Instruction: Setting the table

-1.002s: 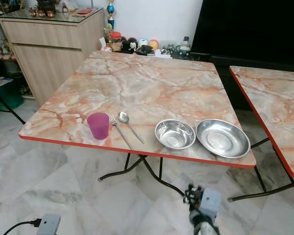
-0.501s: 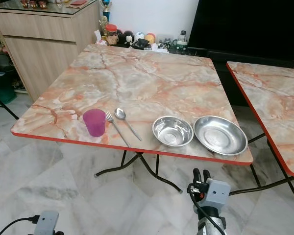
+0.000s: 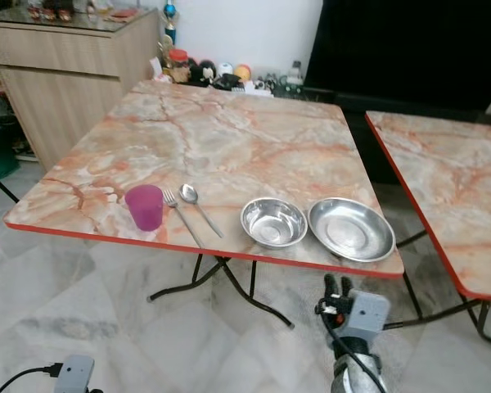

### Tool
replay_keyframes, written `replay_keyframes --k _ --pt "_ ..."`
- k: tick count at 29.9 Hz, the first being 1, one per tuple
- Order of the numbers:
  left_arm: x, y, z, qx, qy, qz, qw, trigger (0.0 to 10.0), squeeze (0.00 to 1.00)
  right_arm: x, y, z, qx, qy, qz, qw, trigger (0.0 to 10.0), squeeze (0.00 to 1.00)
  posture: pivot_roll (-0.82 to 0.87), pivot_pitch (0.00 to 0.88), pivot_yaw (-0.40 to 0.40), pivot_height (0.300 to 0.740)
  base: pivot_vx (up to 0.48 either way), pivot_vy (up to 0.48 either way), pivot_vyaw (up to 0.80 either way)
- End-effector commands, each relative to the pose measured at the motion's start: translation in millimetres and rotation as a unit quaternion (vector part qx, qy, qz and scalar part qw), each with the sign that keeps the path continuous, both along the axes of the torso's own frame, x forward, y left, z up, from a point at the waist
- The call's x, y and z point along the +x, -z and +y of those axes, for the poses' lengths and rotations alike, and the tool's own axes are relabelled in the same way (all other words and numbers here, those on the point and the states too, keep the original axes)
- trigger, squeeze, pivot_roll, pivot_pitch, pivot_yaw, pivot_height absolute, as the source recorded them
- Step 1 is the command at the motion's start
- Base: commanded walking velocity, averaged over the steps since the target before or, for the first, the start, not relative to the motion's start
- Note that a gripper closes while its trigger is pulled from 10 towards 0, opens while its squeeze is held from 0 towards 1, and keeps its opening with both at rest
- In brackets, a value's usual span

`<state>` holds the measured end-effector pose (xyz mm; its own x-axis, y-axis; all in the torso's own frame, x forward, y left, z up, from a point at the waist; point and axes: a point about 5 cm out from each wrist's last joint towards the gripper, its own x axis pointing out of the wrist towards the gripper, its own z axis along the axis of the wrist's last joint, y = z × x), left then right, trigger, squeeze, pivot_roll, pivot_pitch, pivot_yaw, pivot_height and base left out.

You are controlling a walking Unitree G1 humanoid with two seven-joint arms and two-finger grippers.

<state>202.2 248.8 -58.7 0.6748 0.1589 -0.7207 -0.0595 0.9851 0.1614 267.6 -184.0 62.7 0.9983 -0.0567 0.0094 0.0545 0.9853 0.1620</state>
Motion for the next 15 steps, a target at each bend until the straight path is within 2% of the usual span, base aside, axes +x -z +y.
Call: replay_keyframes --k 1,12,13,14,15 --pt "-1.0 1.9 -3.9 -0.006 0.0 0.004 1.0 10.0 0.0 0.9 -3.5 -6.1 -0.002 0.008 0.001 1.0 10.0 0.0 0.1 0.079 -0.094 0.74 0.0 -0.251 0.0" --pt "-2.9 1.5 0.9 -0.008 -0.012 0.003 1.0 10.0 0.0 7.3 -10.2 -5.2 0.007 0.007 -0.001 1.0 10.0 0.0 0.11 0.093 -0.097 0.74 0.0 0.0 0.0" --pt "-3.7 2.0 0.8 -0.008 -0.012 0.004 1.0 10.0 0.0 7.6 -10.1 -5.1 0.014 0.01 -0.002 1.0 10.0 0.65 0.11 0.092 -0.097 0.74 0.0 0.0 0.0" --pt "-3.8 2.1 0.7 -0.009 -0.012 0.004 1.0 10.0 0.0 7.8 -9.9 -5.7 0.022 0.015 -0.001 1.0 10.0 1.0 0.11 0.094 -0.098 0.74 0.0 0.0 0.0" --pt "-3.8 2.1 0.6 -0.01 -0.012 0.004 1.0 10.0 0.0 8.0 -9.8 -6.4 0.028 0.019 0.0 0.999 10.0 1.0 0.11 0.095 -0.098 0.74 0.0 0.0 0.0"
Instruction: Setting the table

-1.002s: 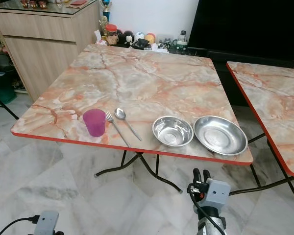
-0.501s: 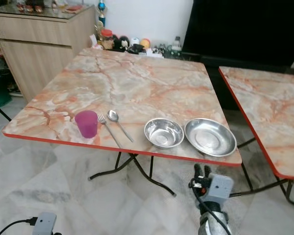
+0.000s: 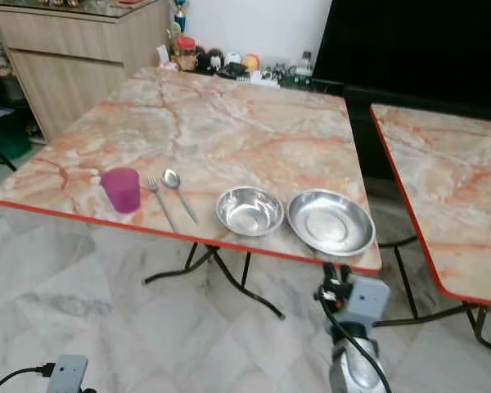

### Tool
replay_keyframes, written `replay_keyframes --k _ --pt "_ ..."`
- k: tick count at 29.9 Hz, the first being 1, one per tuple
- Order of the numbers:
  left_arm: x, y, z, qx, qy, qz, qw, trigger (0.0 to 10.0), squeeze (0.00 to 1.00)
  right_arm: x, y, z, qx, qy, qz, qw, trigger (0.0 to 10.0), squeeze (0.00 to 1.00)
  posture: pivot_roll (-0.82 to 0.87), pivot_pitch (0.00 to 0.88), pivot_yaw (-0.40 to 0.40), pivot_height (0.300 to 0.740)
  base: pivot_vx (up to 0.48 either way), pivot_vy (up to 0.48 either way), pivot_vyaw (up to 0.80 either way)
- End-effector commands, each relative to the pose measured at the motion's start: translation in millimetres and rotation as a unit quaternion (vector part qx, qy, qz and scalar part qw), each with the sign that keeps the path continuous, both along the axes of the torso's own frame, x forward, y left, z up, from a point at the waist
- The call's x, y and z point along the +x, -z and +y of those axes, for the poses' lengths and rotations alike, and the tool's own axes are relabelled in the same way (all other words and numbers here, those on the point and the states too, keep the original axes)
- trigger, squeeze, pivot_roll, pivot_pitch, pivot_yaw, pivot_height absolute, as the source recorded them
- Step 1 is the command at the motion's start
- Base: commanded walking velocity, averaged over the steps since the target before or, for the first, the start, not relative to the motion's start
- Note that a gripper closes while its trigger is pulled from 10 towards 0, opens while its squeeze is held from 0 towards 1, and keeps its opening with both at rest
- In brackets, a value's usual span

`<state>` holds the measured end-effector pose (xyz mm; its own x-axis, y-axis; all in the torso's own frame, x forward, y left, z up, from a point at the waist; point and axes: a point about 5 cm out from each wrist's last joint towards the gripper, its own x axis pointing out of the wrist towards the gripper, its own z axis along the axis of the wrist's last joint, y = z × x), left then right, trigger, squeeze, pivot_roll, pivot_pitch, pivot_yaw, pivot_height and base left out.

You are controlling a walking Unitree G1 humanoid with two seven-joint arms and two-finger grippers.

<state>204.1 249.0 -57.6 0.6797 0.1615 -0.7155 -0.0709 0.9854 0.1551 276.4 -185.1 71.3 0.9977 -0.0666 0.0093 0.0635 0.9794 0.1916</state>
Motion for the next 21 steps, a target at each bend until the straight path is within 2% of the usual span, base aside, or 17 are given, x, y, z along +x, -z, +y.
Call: replay_keyframes --k 1,20,21 --pt "-5.7 3.3 0.3 -0.007 -0.008 0.008 1.0 10.0 0.0 -0.6 -1.1 -5.8 0.016 0.017 0.002 1.0 10.0 1.0 0.11 0.095 -0.098 0.74 0.0 0.0 0.0" --pt "-8.6 4.2 1.6 -0.01 -0.015 0.006 1.0 10.0 0.0 9.9 -11.4 -12.7 0.018 0.026 -0.005 0.999 10.0 1.0 0.11 0.107 -0.108 0.74 0.0 0.0 0.0" --pt "-9.2 4.4 2.0 -0.009 -0.016 0.007 1.0 10.0 0.0 10.8 -12.4 -13.9 0.017 0.027 -0.007 0.999 10.0 0.0 0.11 0.107 -0.108 0.74 0.0 0.0 0.0"
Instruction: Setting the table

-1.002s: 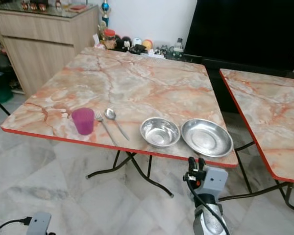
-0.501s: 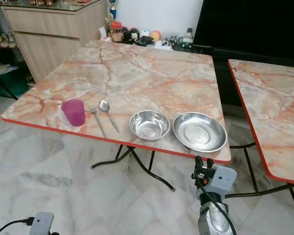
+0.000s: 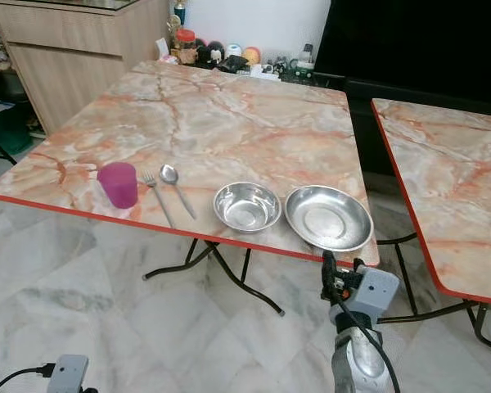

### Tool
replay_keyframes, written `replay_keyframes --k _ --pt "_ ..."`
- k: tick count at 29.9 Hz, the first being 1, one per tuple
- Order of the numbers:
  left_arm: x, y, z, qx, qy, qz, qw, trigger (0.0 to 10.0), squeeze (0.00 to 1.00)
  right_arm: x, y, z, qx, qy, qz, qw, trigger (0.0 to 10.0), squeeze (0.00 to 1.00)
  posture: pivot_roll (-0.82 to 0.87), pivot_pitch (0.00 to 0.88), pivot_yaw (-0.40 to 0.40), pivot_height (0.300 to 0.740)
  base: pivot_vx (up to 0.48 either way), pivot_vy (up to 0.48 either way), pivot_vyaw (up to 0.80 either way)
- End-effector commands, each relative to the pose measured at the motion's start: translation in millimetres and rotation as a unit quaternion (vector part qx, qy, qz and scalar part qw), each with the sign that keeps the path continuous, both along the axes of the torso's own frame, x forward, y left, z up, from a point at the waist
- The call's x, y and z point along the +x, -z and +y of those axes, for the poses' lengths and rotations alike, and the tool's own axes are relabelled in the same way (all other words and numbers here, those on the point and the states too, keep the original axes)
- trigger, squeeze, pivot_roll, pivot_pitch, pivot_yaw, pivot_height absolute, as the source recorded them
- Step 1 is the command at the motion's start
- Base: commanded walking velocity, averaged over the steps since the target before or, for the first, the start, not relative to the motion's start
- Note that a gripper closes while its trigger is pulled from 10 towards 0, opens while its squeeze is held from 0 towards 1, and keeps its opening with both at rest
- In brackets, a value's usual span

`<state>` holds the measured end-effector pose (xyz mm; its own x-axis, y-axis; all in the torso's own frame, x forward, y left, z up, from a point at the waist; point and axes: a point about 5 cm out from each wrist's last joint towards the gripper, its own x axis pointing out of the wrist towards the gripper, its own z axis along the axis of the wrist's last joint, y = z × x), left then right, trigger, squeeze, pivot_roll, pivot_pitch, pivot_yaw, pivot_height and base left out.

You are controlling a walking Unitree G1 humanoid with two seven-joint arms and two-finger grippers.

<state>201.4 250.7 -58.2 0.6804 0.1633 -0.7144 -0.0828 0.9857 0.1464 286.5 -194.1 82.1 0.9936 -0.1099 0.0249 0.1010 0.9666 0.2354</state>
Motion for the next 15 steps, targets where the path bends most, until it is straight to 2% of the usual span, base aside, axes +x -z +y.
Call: replay_keyframes --k 1,3,7,9,15 --pt "-6.7 3.7 0.7 -0.004 -0.01 0.009 1.0 10.0 0.0 1.2 -2.1 -5.2 -0.005 0.006 0.003 1.0 10.0 0.0 0.11 0.106 -0.108 0.74 0.0 0.0 0.0" --pt "-6.8 3.7 1.0 -0.003 -0.011 0.008 1.0 10.0 0.0 2.2 -2.7 -5.5 -0.003 0.006 0.003 1.0 10.0 0.0 0.11 0.107 -0.108 0.74 0.0 0.0 0.0" --pt "-7.0 3.4 1.8 -0.002 -0.011 0.007 1.0 10.0 0.0 3.8 -3.7 -3.7 0.002 0.002 0.002 1.0 10.0 0.0 0.11 0.103 -0.105 0.74 0.0 0.0 -0.73" --pt "-7.1 3.4 2.0 -0.002 -0.01 0.008 1.0 10.0 0.0 3.9 -4.2 -3.5 0.003 0.002 -0.001 1.0 10.0 0.0 0.11 0.103 -0.105 0.74 0.255 0.0 -0.77" --pt "-6.1 2.1 3.8 0.001 -0.007 0.006 1.0 10.0 0.0 5.4 -6.0 -0.4 0.003 -0.002 -0.009 1.0 10.0 0.0 0.12 0.093 -0.1 0.74 0.281 0.0 0.0"
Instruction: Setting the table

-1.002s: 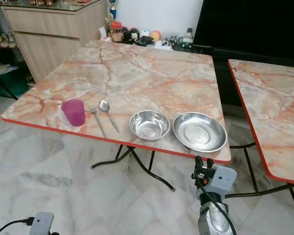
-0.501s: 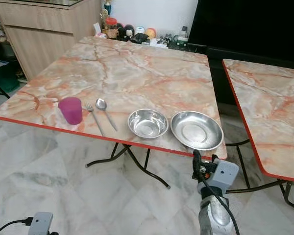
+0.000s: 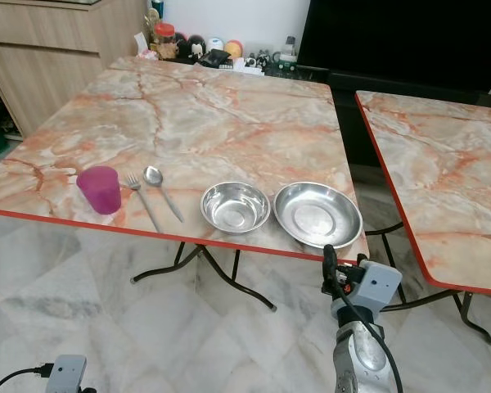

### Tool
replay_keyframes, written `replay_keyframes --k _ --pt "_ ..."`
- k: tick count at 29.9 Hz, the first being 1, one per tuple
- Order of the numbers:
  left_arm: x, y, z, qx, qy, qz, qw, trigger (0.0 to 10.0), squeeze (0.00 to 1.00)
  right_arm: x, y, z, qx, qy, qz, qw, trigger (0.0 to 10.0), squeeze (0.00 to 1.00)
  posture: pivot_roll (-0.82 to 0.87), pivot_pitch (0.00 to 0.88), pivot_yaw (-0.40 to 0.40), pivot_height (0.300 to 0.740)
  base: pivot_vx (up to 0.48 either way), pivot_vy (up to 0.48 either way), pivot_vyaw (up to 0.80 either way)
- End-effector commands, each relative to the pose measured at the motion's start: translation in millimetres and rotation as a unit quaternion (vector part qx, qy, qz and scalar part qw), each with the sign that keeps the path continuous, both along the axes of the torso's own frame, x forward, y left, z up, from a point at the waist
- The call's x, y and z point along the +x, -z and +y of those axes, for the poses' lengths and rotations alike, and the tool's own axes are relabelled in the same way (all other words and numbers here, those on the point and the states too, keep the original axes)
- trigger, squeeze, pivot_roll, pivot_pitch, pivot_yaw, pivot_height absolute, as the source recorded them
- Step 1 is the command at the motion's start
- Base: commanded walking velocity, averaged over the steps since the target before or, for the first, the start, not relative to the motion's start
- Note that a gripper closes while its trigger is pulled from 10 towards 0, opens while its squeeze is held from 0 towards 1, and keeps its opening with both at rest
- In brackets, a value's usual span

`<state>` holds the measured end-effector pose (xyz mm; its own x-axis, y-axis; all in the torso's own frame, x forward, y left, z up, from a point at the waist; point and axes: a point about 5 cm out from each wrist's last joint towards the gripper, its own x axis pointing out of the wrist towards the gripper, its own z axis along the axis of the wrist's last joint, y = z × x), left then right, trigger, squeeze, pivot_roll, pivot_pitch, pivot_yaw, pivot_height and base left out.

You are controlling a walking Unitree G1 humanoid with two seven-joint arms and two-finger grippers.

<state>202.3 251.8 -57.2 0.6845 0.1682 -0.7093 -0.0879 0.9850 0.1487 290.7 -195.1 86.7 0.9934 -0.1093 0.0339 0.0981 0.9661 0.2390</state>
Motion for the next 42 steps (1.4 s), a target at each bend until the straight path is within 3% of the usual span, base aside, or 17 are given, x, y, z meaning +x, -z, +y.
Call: replay_keyframes --k 1,9,16,26,34,42 --pt "-7.0 3.1 2.8 -0.001 -0.005 0.009 1.0 10.0 0.0 1.7 -1.5 0.9 0.003 -0.001 -0.004 1.0 10.0 0.0 0.12 0.093 -0.1 0.74 0.296 0.0 0.0" --pt "-9.5 4.2 3.3 -0.002 -0.006 0.011 1.0 10.0 0.0 4.5 -3.0 3.2 0.006 -0.005 -0.007 1.0 10.0 0.0 0.12 0.084 -0.099 0.74 0.325 0.0 0.0" --pt "-11.3 5.2 2.6 0.0 -0.009 0.01 1.0 10.0 0.0 3.9 -5.2 3.3 0.006 -0.006 -0.016 1.0 10.0 0.0 0.12 0.079 -0.102 0.74 0.07 0.0 -0.71" --pt "-13.9 6.7 1.9 0.001 -0.009 0.012 1.0 10.0 0.0 -7.7 -5.3 -4.3 0.016 0.016 -0.017 1.0 10.0 0.0 0.12 0.086 -0.099 0.74 0.0 0.0 0.0" --pt "-14.6 6.7 2.7 0.002 -0.007 0.013 1.0 10.0 0.0 -19.2 -4.0 -11.5 0.087 0.048 0.001 0.995 10.0 0.0 0.12 0.095 -0.095 0.74 0.0 0.0 0.0" --pt "-15.7 7.0 3.5 0.004 -0.001 0.016 1.0 10.0 0.0 -17.4 1.1 -11.6 0.147 0.062 0.03 0.987 10.0 0.0 0.11 0.097 -0.088 0.74 0.0 0.0 0.0"
